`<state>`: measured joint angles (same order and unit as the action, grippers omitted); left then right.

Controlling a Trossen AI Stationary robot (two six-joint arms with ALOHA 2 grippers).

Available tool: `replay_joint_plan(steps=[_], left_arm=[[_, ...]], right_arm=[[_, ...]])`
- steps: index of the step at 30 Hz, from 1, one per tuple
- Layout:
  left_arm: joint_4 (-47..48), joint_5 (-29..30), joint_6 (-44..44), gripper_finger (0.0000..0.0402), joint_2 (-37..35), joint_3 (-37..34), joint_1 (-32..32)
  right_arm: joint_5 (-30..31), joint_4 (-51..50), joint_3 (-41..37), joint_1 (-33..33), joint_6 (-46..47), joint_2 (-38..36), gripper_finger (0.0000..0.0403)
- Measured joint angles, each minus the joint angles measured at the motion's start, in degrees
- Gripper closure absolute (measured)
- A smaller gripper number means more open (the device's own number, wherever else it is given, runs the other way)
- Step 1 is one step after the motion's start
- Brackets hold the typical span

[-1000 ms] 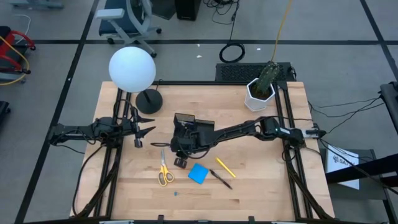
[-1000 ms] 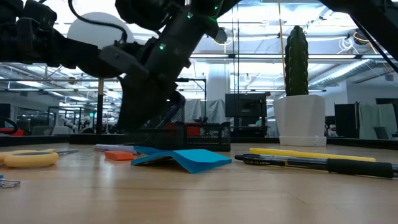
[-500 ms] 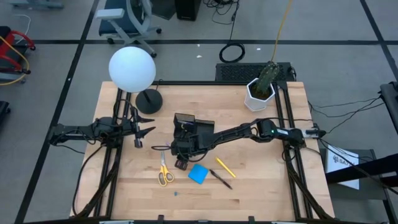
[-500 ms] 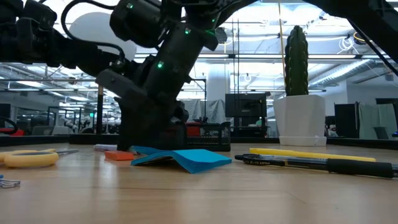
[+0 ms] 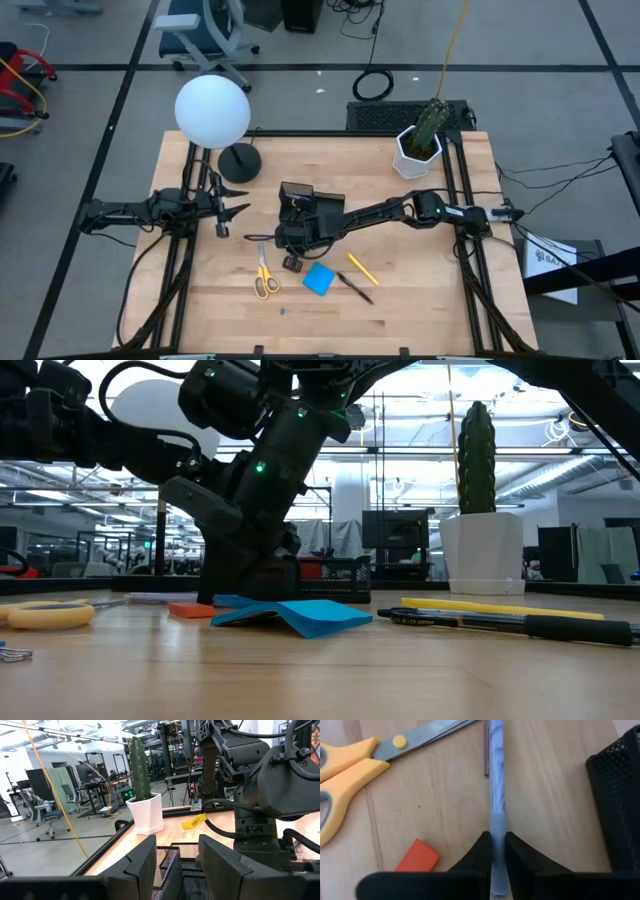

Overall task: Pick and place office supplies into organizer
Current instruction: Put the purple pen into the desk organizer

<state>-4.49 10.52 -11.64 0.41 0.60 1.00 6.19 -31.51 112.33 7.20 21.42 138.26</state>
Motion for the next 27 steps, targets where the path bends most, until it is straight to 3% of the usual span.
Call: replay_joint_plan(steps=[27], left_arm=[[0.0,0.0,0.0,0.0247,0.0,0.0,0.0]], right_arm=[[-0.2,-0.1,-0.3,-1.6,-5.2,-3.6,0.0379]])
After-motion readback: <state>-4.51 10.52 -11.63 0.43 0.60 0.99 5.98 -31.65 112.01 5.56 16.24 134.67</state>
